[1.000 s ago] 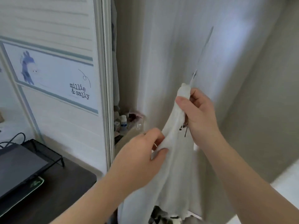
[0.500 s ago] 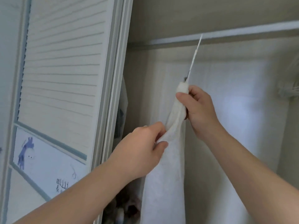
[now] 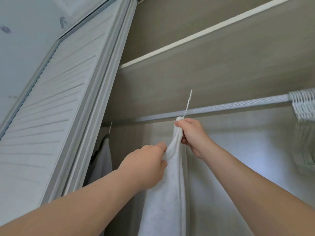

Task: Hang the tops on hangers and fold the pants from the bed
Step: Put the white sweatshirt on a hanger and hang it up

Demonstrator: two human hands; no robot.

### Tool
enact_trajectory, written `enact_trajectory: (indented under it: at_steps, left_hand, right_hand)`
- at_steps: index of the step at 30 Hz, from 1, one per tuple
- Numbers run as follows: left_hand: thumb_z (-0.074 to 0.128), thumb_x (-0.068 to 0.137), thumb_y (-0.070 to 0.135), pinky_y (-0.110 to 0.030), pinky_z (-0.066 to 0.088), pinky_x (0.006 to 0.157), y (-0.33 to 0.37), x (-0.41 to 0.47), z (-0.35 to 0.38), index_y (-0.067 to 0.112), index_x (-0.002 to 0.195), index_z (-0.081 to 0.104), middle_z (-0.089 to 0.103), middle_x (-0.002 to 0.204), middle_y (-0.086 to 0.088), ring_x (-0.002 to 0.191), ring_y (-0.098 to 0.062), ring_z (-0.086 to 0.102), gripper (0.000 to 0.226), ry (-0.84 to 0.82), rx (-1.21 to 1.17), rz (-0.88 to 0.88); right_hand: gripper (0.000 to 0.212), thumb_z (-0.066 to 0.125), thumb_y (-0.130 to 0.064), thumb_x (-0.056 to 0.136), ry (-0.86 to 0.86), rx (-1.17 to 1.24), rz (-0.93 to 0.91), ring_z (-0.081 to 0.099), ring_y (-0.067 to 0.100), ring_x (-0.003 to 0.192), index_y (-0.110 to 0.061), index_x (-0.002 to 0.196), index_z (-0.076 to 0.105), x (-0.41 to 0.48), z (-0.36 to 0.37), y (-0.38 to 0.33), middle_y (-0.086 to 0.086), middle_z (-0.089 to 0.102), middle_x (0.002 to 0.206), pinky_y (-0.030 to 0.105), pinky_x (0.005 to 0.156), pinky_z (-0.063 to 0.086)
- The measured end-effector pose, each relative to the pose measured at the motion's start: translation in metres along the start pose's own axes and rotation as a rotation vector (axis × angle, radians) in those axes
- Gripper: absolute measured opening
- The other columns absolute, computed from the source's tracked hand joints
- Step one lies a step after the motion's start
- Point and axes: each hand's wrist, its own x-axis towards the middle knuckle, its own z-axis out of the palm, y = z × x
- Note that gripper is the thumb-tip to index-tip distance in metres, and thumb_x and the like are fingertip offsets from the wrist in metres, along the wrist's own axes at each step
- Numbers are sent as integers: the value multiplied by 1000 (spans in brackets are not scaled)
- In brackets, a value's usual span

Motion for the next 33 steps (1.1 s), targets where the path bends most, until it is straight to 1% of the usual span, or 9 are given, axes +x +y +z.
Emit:
enact_trajectory:
  at_steps: [6,10,13,18,21,23,27,31,33]
  left_hand:
    - [45,100,29,-46,55,80,1,13,13,20,105,45,58,95,-5,86,-30,62,10,-38,7,-42]
    - [44,99,29,-41,51,72,-1,1,24,21,98,38,50,86,0,82,-30,60,10,-22,20,-34]
    - [48,96,30,-41,53,69,4,-13,24,22,102,38,55,89,0,77,-26,61,14,-16,-45,-39]
    - [62,88,51,-40,53,71,16,-39,29,23,108,32,57,99,1,87,-24,63,46,-209,-127,-149]
    - [62,77,74,-40,52,85,23,-54,35,23,117,31,55,108,3,100,-21,61,71,-396,-199,-288]
    - [61,71,80,-41,52,90,29,-63,39,23,122,30,55,109,4,103,-20,60,83,-476,-187,-315]
    - [62,83,65,-43,52,87,34,-73,46,19,126,27,55,110,1,102,-25,61,72,-488,-34,-261]
    - [56,95,34,-40,45,73,29,-76,55,13,128,26,52,102,-4,89,-30,57,49,-424,38,-209]
    - [53,94,23,-38,39,69,24,-76,58,13,132,23,51,99,-4,85,-30,53,50,-403,83,-205]
  right_hand:
    - [24,59,-11,88,4,4,183,39,8,36,-16,65,52,12,-3,21,-3,44,44,15,39,32]
    - [20,59,-15,87,-37,-8,213,42,10,38,-16,68,52,4,-1,30,-3,47,45,15,40,36]
    - [17,61,-22,88,-33,-102,226,53,14,42,-14,74,55,-8,1,22,-1,55,50,20,44,48]
    - [31,70,-38,86,-208,-363,173,67,21,52,-9,91,59,-38,-3,13,10,68,68,32,50,56]
    - [37,69,-38,82,-302,-674,143,72,25,61,-13,103,50,-55,2,15,14,71,85,38,46,58]
    - [40,65,-39,83,-268,-825,99,73,29,64,-15,107,43,-60,7,17,12,69,88,46,47,60]
    - [54,60,-58,85,-101,-1006,-79,67,32,67,-15,108,38,-56,16,20,7,61,87,48,62,61]
    - [40,59,-43,86,-70,-1058,-137,49,25,58,-13,101,37,-47,28,20,2,44,77,32,56,45]
    - [38,61,-37,86,-69,-1051,-158,48,27,66,-12,98,36,-43,35,21,2,39,76,31,62,40]
